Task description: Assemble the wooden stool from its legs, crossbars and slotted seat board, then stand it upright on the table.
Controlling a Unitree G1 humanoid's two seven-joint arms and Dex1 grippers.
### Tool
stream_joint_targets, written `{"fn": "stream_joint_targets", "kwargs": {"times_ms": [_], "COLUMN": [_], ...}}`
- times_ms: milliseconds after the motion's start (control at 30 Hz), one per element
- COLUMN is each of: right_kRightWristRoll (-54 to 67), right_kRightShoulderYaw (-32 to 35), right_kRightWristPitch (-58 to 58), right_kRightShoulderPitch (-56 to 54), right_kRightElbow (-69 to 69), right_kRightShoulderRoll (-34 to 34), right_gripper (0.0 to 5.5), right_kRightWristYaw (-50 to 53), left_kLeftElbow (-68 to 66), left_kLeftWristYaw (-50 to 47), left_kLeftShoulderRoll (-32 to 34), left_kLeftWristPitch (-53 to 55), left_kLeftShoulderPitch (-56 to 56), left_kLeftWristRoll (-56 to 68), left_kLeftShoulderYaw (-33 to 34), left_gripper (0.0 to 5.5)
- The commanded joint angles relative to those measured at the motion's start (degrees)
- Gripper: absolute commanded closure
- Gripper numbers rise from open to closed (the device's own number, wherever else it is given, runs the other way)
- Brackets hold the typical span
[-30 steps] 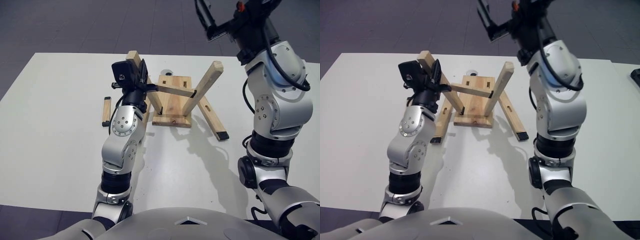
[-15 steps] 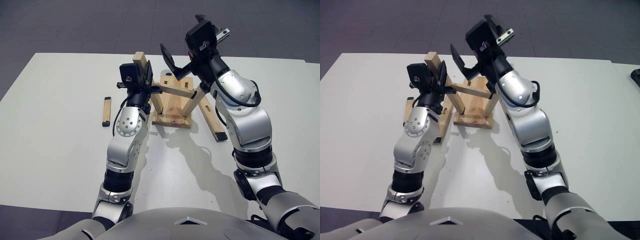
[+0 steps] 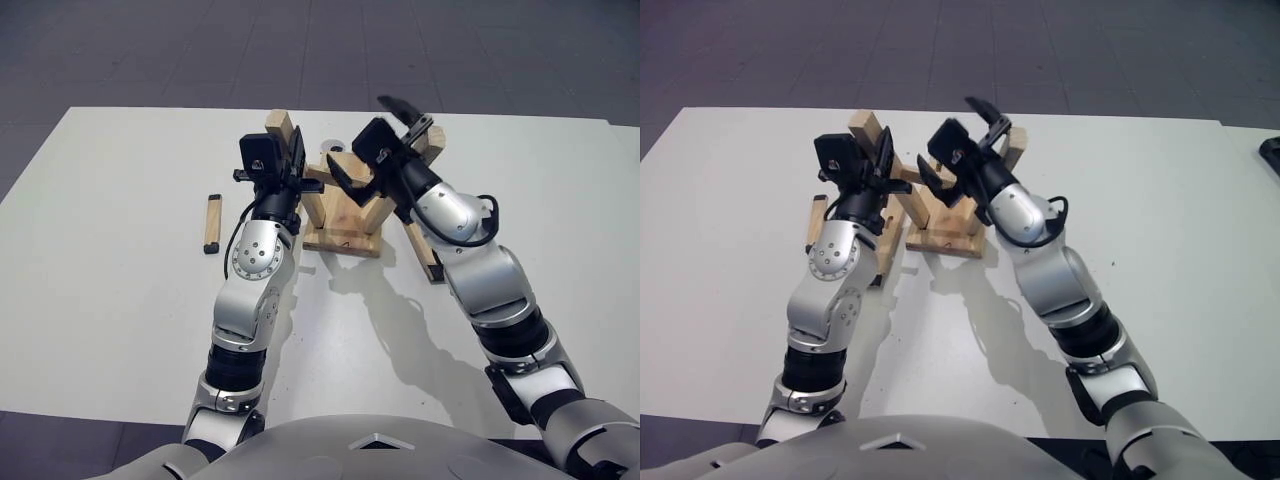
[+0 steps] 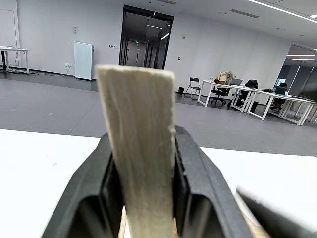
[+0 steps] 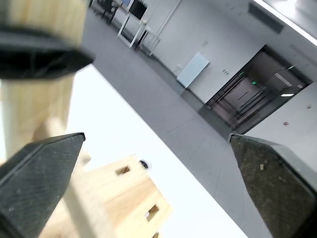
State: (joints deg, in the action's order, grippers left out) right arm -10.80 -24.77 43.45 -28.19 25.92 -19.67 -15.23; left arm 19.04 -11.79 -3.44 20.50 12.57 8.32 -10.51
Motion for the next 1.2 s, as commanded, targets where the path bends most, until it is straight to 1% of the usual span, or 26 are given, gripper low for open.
{"fn": "stream_joint_targets", "kwargs": {"times_ms": [33,133,267,367,433,533,600,700,767,867,967,1033,1100,1167,1200], "right_kRightWristRoll": [-2.3,-3.3,-2.7,-2.6,-3.0,-5.9,-8.3,-12.4,-13.3,-14.4,-15.2,-15.3,-14.1,-11.9,-10.6], "right_kRightShoulderYaw": [-1.8,-1.6,3.3,6.5,6.9,2.5,-2.8,-9.1,-10.9,-11.5,-10.1,-7.6,-3.5,1.8,4.9], "right_kRightWristPitch": [1.2,-0.2,-1.9,-2.9,-3.7,-3.6,-2.2,-0.7,0.3,0.9,0.1,-1.7,-5.8,-10.1,-10.3], "right_kRightShoulderPitch": [1.0,0.7,-0.9,-3.0,-3.7,-4.2,-3.3,-2.6,-2.2,-2.2,-2.9,-3.4,-4.3,-5.6,-6.5], "right_kRightElbow": [-1.3,-1.8,-0.2,-0.3,-1.7,-6.0,-8.8,-10.9,-10.7,-11.2,-11.9,-11.9,-10.1,-7.8,-6.9], "right_kRightShoulderRoll": [-0.9,-0.6,1.3,4.8,6.6,7.0,5.6,3.3,2.7,2.6,3.3,4.5,6.2,8.6,10.1], "right_gripper": [0.1,0.1,0.1,0.1,0.1,0.1,0.1,0.1,0.1,0.1,0.1,0.1,0.1,0.1,0.1], "right_kRightWristYaw": [-1.3,-1.3,0.1,2.6,3.8,3.9,1.2,-2.0,-4.4,-6.0,-5.9,-3.7,-1.1,2.2,3.5], "left_kLeftElbow": [-5.9,-5.5,-6.5,-6.9,-7.3,-7.6,-7.5,-7.1,-7.1,-7.3,-7.6,-8.2,-8.6,-8.9,-9.0], "left_kLeftWristYaw": [-1.3,-1.3,-1.3,-1.3,-1.3,-1.4,-1.4,-1.0,-0.7,-0.5,0.0,0.4,1.5,2.8,3.5], "left_kLeftShoulderRoll": [-0.4,-0.4,-0.1,-0.3,-0.4,-0.6,-0.8,-0.9,-0.8,-0.7,-0.3,0.5,1.8,3.0,3.5], "left_kLeftWristPitch": [6.4,6.5,6.0,5.8,5.7,5.5,4.9,3.9,2.9,2.3,1.8,2.2,2.7,3.2,3.6], "left_kLeftShoulderPitch": [-6.3,-5.4,-5.0,-4.8,-4.6,-4.2,-3.9,-3.6,-3.3,-3.1,-3.1,-3.3,-3.4,-3.4,-3.5], "left_kLeftWristRoll": [-1.3,-1.0,-0.9,-1.1,-1.1,-1.2,-1.4,-1.4,-1.5,-1.5,-1.9,-2.7,-3.9,-5.2,-5.8], "left_kLeftShoulderYaw": [2.1,2.6,3.5,3.5,3.5,3.7,3.7,3.6,3.5,3.4,2.9,2.2,1.1,-0.3,-0.9], "left_gripper": [4.46,4.46,4.46,4.46,4.46,4.46,4.46,4.46,4.46,4.46,4.46,4.46,4.46,4.46,4.46]}}
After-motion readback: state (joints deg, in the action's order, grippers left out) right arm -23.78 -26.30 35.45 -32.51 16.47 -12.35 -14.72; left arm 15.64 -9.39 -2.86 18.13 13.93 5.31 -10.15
